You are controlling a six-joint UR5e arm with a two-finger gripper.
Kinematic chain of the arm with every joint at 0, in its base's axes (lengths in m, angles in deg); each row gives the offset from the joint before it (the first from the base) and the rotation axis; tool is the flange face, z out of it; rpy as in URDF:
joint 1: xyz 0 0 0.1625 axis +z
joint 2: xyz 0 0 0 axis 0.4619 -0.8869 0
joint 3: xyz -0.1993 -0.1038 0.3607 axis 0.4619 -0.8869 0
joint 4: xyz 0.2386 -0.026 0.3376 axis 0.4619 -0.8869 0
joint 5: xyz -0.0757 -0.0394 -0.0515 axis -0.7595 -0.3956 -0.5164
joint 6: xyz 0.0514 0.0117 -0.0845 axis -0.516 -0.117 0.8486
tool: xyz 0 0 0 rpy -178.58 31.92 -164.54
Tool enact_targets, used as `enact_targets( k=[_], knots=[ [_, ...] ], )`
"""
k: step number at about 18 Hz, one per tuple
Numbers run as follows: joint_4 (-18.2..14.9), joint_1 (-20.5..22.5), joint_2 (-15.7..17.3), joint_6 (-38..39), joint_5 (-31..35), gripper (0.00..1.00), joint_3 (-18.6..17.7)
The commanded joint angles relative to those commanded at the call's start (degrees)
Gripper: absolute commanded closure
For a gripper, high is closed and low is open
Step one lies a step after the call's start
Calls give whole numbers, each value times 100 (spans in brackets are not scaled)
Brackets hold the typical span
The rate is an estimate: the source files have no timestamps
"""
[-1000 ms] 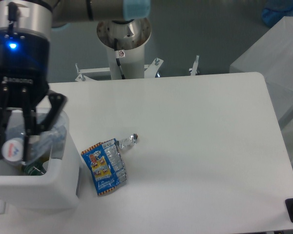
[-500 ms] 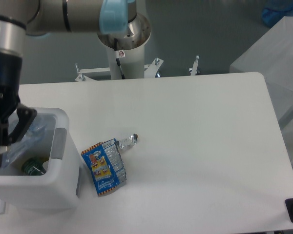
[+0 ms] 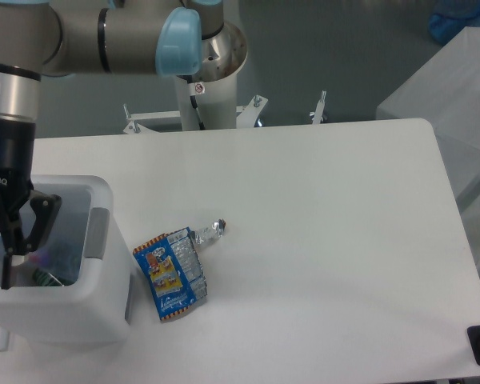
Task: Place the trash in the trash can
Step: 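Move the open gripper back above the blue snack wrapper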
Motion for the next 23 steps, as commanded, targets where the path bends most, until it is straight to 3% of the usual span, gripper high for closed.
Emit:
enact_targets(
  k=[6,14,18,23],
  knots=[
    [-9,1072,229,203,-26,0,-773],
    [-26,1794,440,-8,-35,0,-1802],
    [-87,1961,458,-1094,-88,0,-2162],
    [-447,2136,405,-2713,-246,0,-2523]
  ],
)
